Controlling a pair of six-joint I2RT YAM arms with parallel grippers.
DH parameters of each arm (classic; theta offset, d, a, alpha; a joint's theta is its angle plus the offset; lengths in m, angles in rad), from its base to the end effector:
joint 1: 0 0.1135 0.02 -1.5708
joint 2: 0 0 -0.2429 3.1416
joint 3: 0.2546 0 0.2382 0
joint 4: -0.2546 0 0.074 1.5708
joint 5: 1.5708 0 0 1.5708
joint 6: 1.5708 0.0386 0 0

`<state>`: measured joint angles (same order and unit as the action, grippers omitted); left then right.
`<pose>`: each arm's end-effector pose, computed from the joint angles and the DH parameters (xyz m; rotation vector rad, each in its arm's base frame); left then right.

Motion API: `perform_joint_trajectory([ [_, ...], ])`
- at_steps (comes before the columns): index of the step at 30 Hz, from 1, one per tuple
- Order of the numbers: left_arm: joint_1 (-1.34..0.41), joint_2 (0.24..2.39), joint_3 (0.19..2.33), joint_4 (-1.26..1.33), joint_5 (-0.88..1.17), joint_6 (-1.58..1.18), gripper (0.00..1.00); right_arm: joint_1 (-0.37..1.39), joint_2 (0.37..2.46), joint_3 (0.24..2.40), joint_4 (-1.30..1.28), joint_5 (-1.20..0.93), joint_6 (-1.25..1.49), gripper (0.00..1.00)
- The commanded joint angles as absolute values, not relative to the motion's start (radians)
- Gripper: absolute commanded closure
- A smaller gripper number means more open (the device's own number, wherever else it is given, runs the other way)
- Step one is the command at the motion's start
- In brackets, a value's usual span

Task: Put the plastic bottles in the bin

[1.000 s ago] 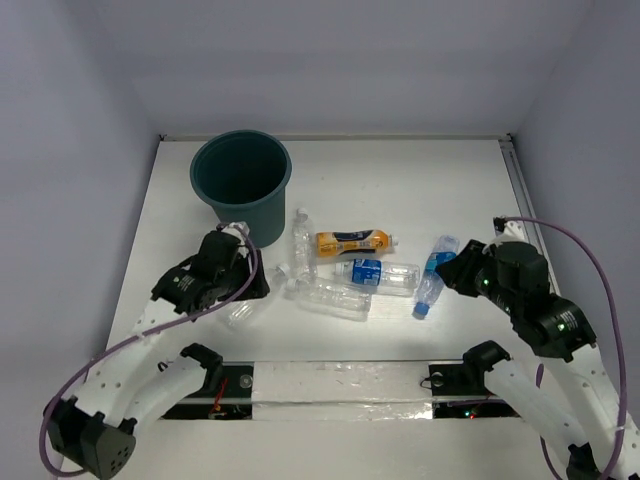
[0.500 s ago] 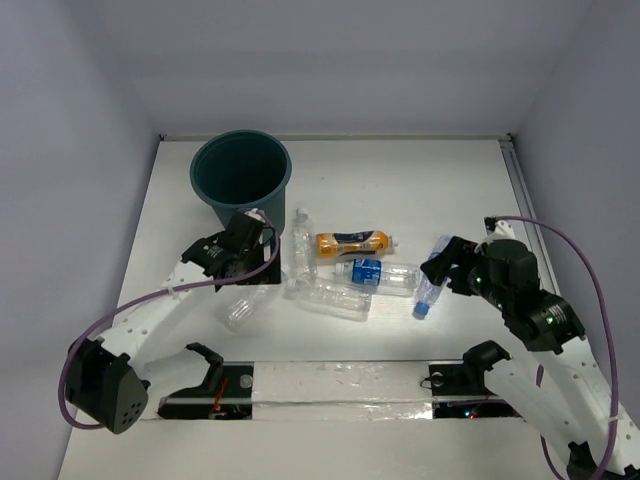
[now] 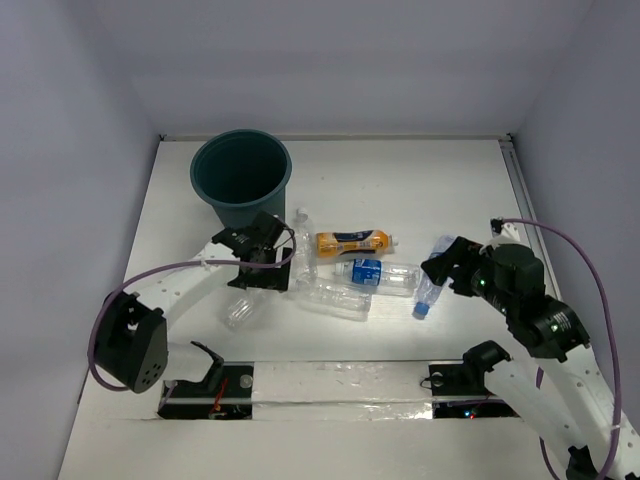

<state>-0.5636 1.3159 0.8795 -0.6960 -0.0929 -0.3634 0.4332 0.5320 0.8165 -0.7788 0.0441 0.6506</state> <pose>0.2054 -0.1256 0.2037 0.2424 2.6937 -0.1569 0.1043 0.0464 0.3056 0.2582 2.1080 0.6138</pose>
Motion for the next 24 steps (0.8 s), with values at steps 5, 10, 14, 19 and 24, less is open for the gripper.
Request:
perform_joint_trajectory([
  [5,-0.595,1.358,0.83,-0.695,-0.083,-0.422,0.16,0.428,0.512,0.793,-0.741,0.096,0.71,0.11],
  [10,-0.604,1.33,0.795,-0.681,-0.077,-0.456,0.22,0.428,0.551,0.741,-0.723,0.141,0.779,0.09],
  [14,-0.623,1.313,0.796,-0.687,-0.087,-0.468,0.32,0.428,0.635,0.758,-0.741,0.238,0.831,0.0],
  [19,-0.632,1.276,0.795,-0.687,-0.097,-0.477,0.61,0.327,0.822,0.738,-0.71,0.25,0.838,0.0],
  [24,-0.643,1.209,0.793,-0.689,-0.083,-0.477,0.73,0.21,0.916,0.732,-0.684,0.264,0.816,0.0],
])
